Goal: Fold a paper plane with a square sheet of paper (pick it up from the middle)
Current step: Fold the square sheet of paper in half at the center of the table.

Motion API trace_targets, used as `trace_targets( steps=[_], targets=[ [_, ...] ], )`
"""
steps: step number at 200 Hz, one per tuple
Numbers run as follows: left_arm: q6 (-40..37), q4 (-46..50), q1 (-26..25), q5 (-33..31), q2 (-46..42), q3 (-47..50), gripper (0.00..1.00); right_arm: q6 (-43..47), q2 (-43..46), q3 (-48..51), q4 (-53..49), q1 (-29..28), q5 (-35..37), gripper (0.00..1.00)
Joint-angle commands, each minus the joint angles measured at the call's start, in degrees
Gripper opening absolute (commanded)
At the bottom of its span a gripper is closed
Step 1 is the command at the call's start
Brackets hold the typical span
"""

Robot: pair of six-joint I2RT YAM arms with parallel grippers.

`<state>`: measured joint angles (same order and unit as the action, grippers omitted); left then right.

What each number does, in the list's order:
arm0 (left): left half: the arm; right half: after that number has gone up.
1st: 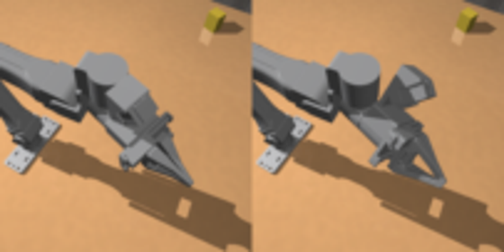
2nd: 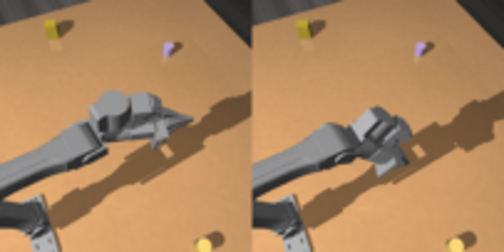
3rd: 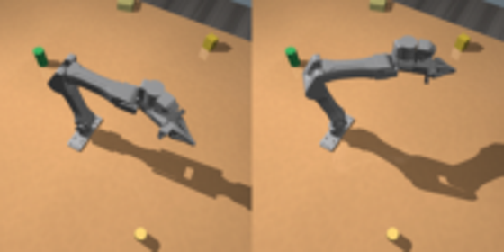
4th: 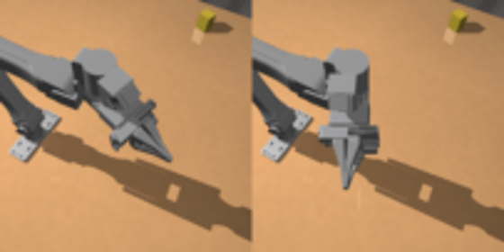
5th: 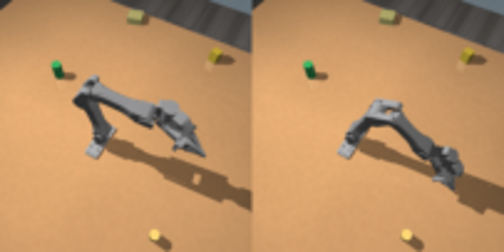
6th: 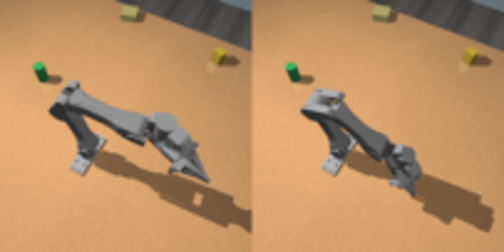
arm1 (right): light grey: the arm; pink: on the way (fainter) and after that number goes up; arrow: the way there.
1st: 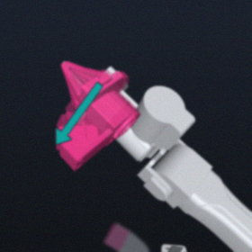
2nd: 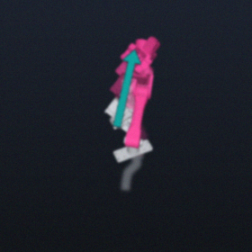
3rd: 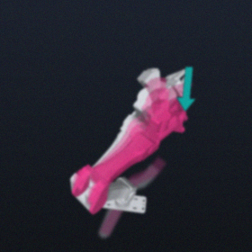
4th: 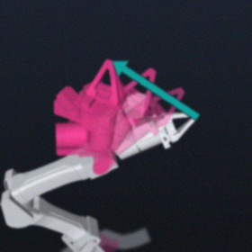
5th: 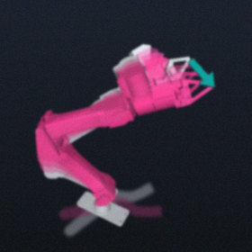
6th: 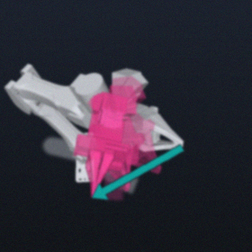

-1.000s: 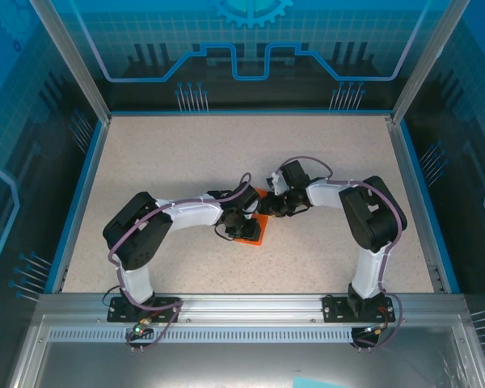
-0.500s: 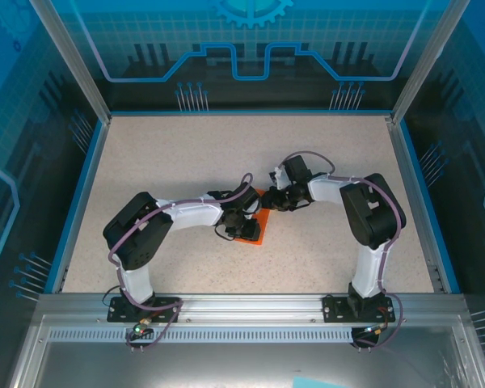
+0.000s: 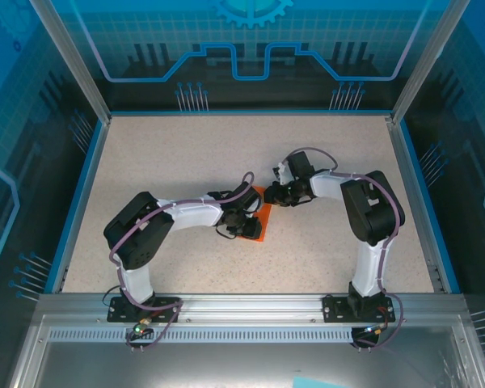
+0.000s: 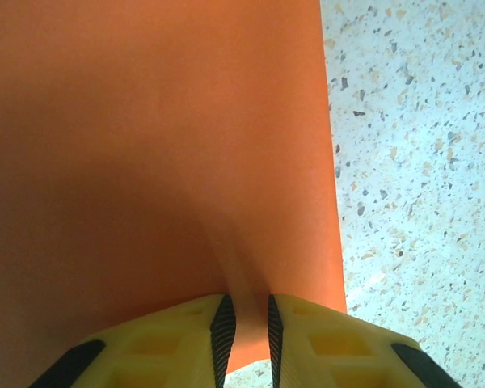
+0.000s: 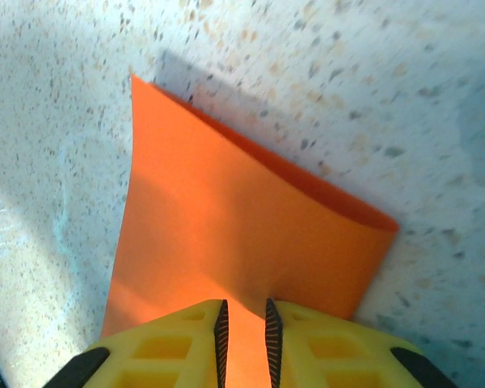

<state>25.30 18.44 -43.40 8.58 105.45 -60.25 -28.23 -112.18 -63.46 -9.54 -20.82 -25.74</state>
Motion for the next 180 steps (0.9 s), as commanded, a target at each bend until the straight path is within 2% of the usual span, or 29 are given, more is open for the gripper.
trace_targets(
  steps=[1, 90, 180],
  targets=[
    [-1.33, 5.37, -0.29, -2.51, 4.06, 3.03, 0.24, -0.06, -1.9, -1.86, 0.3, 2.61, 6.06, 0.23],
    [-1.92, 5.8, -0.24, -2.13, 4.06, 2.94, 0.24, 0.26, -5.55, -7.06, -2.32, 3.55, 10.7, 0.22],
    [-2.15, 6.22, -0.28, -1.89, 3.71, 2.66, 0.24, 1.25, -6.9, -10.9, -3.47, 5.53, 12.41, 0.22]
  ],
)
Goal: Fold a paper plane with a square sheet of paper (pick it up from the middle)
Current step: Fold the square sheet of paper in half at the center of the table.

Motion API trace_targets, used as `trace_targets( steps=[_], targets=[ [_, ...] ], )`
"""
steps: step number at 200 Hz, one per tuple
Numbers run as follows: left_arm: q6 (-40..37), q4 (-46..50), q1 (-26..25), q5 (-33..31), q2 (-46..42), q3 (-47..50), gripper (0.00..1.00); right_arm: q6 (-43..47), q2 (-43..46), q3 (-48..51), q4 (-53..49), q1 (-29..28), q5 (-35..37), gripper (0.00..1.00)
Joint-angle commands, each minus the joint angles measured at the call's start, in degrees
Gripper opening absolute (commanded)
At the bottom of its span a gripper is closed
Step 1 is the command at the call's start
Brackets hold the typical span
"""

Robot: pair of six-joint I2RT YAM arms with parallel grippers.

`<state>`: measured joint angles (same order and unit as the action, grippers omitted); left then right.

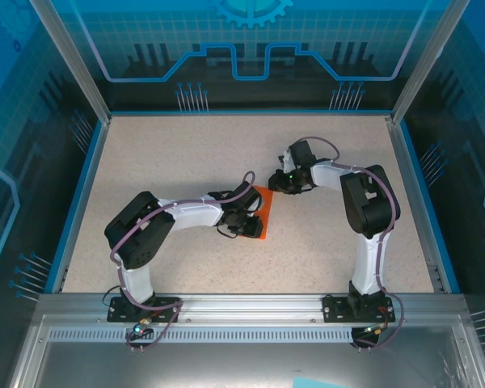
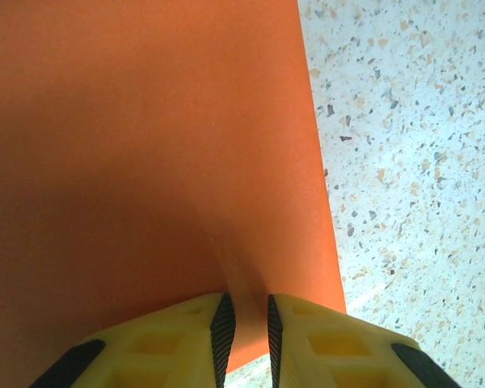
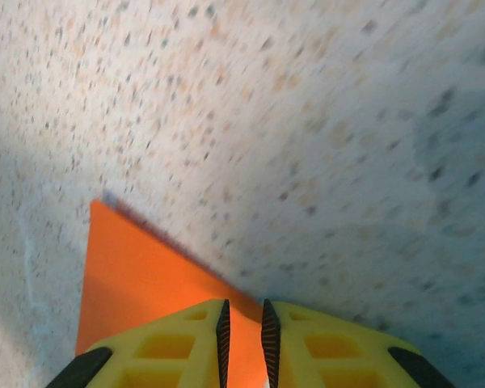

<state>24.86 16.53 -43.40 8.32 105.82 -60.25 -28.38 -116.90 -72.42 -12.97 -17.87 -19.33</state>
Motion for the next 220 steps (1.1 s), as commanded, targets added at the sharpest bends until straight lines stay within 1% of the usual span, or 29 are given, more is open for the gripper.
trace_targets(
  steps=[1, 23, 36, 68, 80, 94, 110, 132, 149, 169, 191, 220],
  targets=[
    [-1.69, 8.1, -0.28, -1.63, 3.3, 2.67, 0.24, 1.45, -2.18, -2.02, -0.04, 2.57, 5.99, 0.22],
    [-1.52, 8.06, -0.3, -1.47, 3.19, 2.53, 0.24, 2.02, -2.2, -3.23, -0.88, 2.64, 5.8, 0.22],
    [-1.37, 7.98, -0.25, -1.21, 3.09, 2.28, 0.24, 2.34, -0.7, -2.77, -1.08, 2.61, 5.81, 0.22],
    [-0.84, 7.61, -0.3, -0.68, 2.17, 1.73, 0.24, 2.64, 7.77, 2.2, -1.58, 2.52, 5.11, 0.23],
    [-0.87, 7.53, -0.23, -0.43, 1.92, 1.47, 0.25, 2.3, 11.38, 4.88, -1.52, 2.28, 3.45, 0.23],
    [-0.73, 7.18, -0.28, 0.3, 1.3, 1.14, 0.25, 1.06, 13.76, 7.76, -1.12, 1.22, -0.9, 0.23],
    [-0.69, 6.93, -0.24, 0.94, 0.88, 0.47, 0.26, -0.81, 14.93, 10.41, -0.55, -1.9, -3.7, 0.23],
    [-0.22, 6.41, -0.22, 2.22, -0.55, -0.34, 0.29, -4.96, 15.36, 14.44, 3.39, -5.02, -5.26, 0.23],
    [0.18, 6.71, -0.2, 2.69, -2.34, -1.06, 0.29, -5.88, 14.09, 15.03, 4.19, -6.75, -5.19, 0.23],
    [0.2, 7.45, -0.11, 3.09, -4.22, -2.01, 0.32, -6.73, 12.11, 15.51, 6.0, -7.4, -6.11, 0.23],
    [0.31, 8.92, 0.04, 2.98, -5.91, -2.72, 0.33, -6.31, 10.77, 15.71, 6.05, -7.86, -5.45, 0.23],
    [0.8, 9.66, 0.24, 2.67, -8.37, -2.51, 0.38, -4.85, 9.21, 16.3, 6.08, -7.97, -4.72, 0.23]
  ],
)
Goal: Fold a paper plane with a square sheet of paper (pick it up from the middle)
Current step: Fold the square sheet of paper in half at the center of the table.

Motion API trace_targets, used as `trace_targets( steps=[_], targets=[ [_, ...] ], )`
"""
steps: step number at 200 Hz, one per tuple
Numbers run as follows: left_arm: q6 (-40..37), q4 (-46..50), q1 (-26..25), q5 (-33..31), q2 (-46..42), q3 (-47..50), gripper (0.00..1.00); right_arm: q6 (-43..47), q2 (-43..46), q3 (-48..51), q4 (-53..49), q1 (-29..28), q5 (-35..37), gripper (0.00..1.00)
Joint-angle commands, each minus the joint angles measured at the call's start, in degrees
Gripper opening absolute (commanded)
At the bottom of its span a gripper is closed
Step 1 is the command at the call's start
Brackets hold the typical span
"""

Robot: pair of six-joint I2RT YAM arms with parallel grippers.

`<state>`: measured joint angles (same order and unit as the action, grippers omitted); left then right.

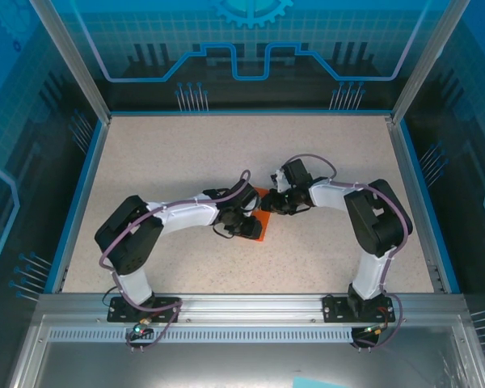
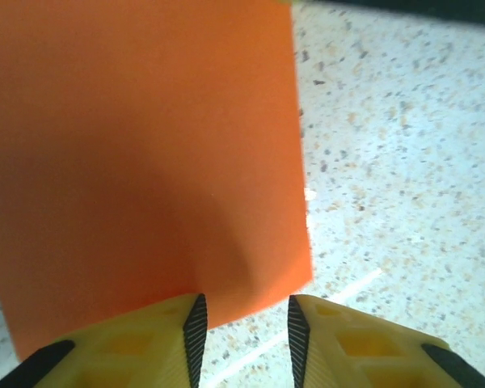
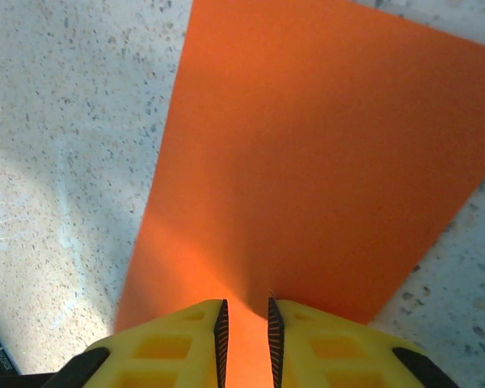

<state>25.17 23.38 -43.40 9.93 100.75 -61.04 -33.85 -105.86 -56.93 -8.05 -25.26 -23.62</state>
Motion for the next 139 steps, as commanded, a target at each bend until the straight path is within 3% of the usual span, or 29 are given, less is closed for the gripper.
trace_targets(
  steps=[1, 31, 91, 139],
  targets=[
    [0.54, 2.82, 0.24, 1.05, -3.38, -1.72, 0.39, 0.62, -1.9, 0.87, 1.18, -0.58, -0.5, 0.23],
    [0.32, 2.04, 0.85, 0.99, -3.14, -1.32, 0.39, 0.4, -1.22, 2.22, 2.85, -1.09, -1.56, 0.23],
    [1.05, -4.12, 5.5, 5.01, -0.7, 0.15, 0.3, -1.2, 5.73, 5.22, 1.84, -2.54, -1.99, 0.23],
    [0.26, -3.66, 6.59, 5.28, 1.38, 0.28, 0.3, -4.36, 8.81, 10.45, 3.72, -5.76, -1.84, 0.23]
  ],
)
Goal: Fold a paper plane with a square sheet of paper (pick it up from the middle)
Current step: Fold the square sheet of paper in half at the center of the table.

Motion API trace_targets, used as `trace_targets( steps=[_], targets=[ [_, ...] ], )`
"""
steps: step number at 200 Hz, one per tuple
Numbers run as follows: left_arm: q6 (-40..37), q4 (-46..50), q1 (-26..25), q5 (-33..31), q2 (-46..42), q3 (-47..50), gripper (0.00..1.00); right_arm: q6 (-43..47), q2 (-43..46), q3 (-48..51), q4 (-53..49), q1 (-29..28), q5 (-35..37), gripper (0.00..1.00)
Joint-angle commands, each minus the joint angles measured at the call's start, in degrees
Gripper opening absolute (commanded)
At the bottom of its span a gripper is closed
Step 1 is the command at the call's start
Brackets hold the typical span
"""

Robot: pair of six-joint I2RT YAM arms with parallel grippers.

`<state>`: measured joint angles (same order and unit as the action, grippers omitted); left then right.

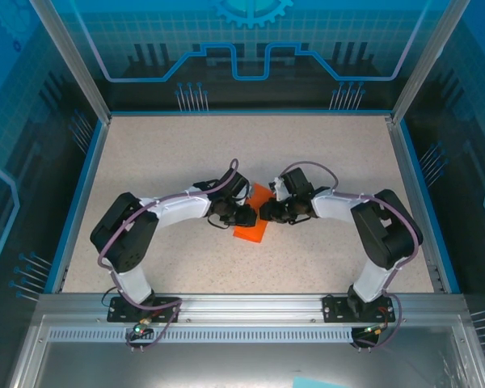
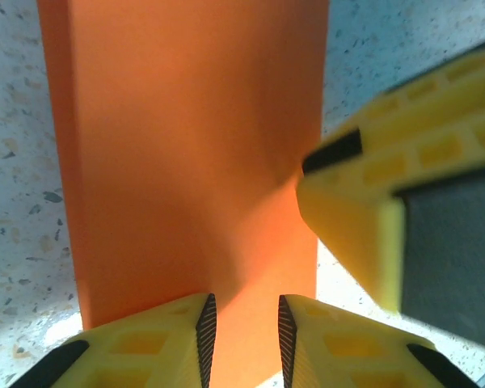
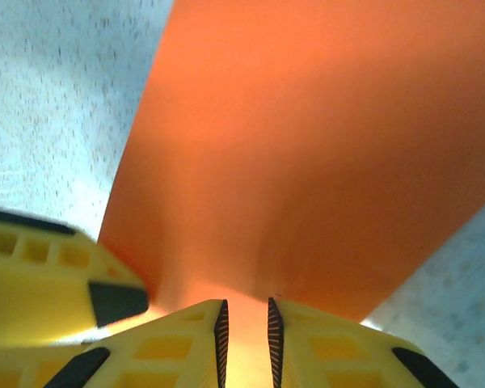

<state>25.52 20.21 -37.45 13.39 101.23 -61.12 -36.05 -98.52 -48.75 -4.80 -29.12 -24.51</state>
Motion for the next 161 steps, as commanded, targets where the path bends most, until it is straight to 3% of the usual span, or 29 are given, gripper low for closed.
trace_targets(
  steps=[1, 94, 135, 161],
  targets=[
    [-0.1, -0.5, 0.68, 1.73, 0.94, 0.38, 0.3, -2.17, 1.39, 2.31, 0.52, -1.98, -0.92, 0.23],
    [1.43, 9.6, 1.08, -3.52, -4.09, 0.41, 0.5, -0.97, -1.04, 3.93, -1.05, -4.57, 1.91, 0.22],
    [6.98, 1.59, 1.11, 1.92, -6.07, 6.4, 0.47, -0.8, -1.55, 5.53, 0.61, -4.89, 1.27, 0.22],
    [7.69, 2.35, 0.98, -0.97, -4.96, 6.36, 0.43, -1.2, -1.32, 6.29, 2.24, -4.86, 0.63, 0.22]
  ],
)
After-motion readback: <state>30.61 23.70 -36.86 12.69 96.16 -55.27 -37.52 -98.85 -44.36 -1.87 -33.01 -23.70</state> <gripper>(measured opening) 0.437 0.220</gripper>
